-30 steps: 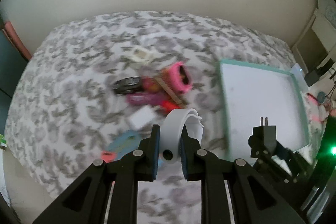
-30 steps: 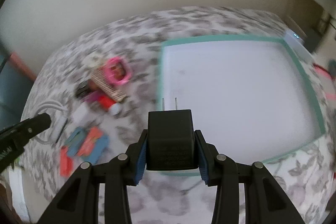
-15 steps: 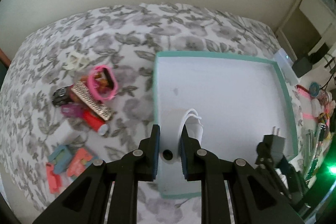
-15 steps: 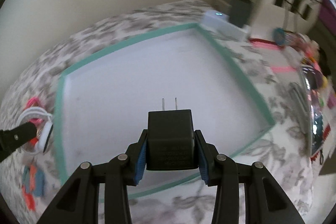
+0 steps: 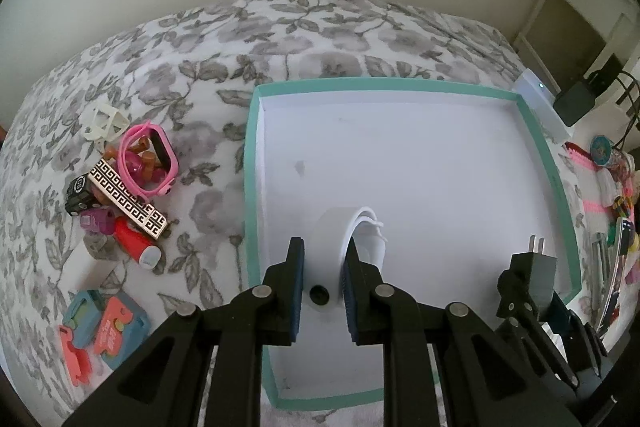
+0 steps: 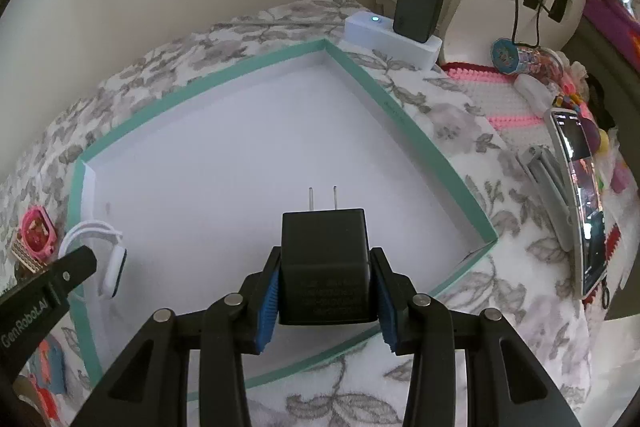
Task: Organize rigid objects
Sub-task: 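Carry the black charger and white cable coil with both tools over the teal-rimmed tray, then open the left tool to drop the cable while the right tool releases the charger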
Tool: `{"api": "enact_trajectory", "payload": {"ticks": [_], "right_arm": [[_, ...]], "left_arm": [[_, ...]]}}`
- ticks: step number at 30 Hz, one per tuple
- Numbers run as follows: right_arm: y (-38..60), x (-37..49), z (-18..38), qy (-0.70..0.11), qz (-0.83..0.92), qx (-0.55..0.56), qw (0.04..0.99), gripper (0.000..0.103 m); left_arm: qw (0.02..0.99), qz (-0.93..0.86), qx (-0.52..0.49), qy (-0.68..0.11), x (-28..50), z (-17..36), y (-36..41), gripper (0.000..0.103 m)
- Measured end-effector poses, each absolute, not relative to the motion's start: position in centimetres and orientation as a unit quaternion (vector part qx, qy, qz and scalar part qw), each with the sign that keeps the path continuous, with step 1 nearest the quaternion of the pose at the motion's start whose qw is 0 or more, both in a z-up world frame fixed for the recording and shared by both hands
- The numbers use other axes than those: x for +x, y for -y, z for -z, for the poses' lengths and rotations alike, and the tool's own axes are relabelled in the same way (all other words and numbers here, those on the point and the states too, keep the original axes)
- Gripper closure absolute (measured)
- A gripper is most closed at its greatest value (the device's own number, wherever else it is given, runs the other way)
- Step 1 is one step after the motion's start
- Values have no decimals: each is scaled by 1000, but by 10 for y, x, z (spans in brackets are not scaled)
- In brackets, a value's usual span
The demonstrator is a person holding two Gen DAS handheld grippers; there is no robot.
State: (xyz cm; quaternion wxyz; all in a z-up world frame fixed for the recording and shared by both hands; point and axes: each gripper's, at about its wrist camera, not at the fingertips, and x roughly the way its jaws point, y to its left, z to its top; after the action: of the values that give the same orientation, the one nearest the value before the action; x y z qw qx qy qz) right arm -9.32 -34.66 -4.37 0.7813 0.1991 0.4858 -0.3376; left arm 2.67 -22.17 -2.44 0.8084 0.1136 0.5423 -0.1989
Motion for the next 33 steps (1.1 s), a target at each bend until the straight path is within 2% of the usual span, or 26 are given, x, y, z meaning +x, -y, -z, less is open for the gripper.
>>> {"api": "enact_trajectory", "payload": {"ticks": [2, 4, 6, 7, 14, 16, 17, 20, 23, 26, 30, 31, 32, 33], "right_arm": [[345, -93, 44, -487, 335, 197, 782, 59], [344, -93, 44, -488, 333, 195, 783, 59], [342, -92, 44, -490, 330, 193, 783, 59], [342, -91, 45, -492, 329, 192, 783, 59], [340, -89, 48, -503, 320, 187, 781, 59], [339, -88, 50, -508, 318, 183, 779, 59], [338, -88, 51, -510, 317, 181, 779, 59], [336, -87, 49, -508, 317, 169, 783, 57], [333, -85, 46, -505, 314, 161, 788, 45], [331, -84, 45, -503, 309, 158, 792, 43], [326, -83, 45, -498, 302, 155, 798, 26], [326, -82, 45, -497, 299, 157, 799, 25], [325, -82, 45, -497, 297, 160, 800, 23], [325, -82, 45, -496, 296, 161, 800, 21]], "left_arm": [[809, 199, 112, -542, 27, 24, 219, 83], [811, 202, 110, -538, 27, 22, 218, 74], [814, 200, 108, -534, 27, 19, 215, 50], [816, 200, 104, -532, 27, 17, 213, 47], [830, 182, 102, -518, 29, 8, 200, 37], [833, 176, 100, -515, 30, 6, 195, 32], [835, 172, 100, -514, 31, 6, 193, 25], [837, 160, 99, -514, 34, 8, 185, 24], [838, 145, 90, -519, 38, 9, 176, 24], [841, 127, 79, -520, 43, 9, 165, 24], [843, 106, 64, -523, 50, 10, 150, 23], [843, 100, 59, -524, 52, 11, 146, 20], [843, 94, 54, -526, 55, 12, 141, 11], [843, 92, 49, -527, 56, 12, 138, 8]]}}
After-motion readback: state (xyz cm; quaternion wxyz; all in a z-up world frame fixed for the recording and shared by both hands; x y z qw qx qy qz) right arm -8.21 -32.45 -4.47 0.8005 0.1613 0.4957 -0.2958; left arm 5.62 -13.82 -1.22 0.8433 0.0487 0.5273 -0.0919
